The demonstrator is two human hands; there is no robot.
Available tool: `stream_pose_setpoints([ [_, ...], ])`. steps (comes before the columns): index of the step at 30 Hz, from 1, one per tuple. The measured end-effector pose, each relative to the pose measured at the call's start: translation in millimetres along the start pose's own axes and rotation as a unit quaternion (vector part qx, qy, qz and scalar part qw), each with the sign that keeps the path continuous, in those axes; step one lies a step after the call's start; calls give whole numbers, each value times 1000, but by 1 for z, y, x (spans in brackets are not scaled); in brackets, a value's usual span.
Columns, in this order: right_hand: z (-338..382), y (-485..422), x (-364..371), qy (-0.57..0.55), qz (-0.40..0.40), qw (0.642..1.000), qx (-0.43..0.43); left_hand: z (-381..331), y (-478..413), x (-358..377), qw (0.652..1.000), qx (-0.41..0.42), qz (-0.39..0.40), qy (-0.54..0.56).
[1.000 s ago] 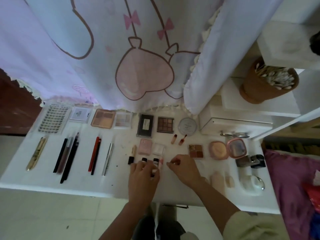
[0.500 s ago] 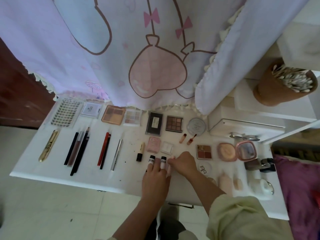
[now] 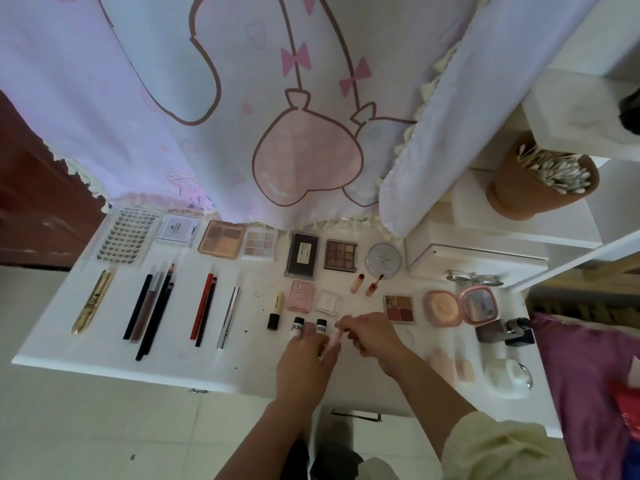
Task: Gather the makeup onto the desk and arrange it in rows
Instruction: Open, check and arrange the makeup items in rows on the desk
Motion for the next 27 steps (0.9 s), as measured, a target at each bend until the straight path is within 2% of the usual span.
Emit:
stream_pose_setpoints([
  [3, 5, 4, -7, -29, 17, 999, -2, -2, -4, -8, 997, -40, 22, 61],
  [8, 14, 2, -19, -101, 21, 995, 16, -12, -10, -19, 990, -58, 40, 124],
  [17, 27, 7, -35, -109, 54, 992, -19, -19, -11, -17, 955, -125, 91, 252],
  [23, 40, 13, -46, -59, 49, 986, -148, -24, -15, -16, 955, -142, 89, 243],
  [27, 47, 16, -51, -58, 49, 980, -187, -28, -20, -17, 948, -155, 96, 259],
])
Point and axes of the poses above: each hand's wrist, its own y-axis away from the middle knuckle, its own x-axis out of the palm, z = x × y, the point moved 6 cm from there along -y, towards the middle knuckle, and after that the axes turned 15 degrees about -z, right-handed, at the moved point
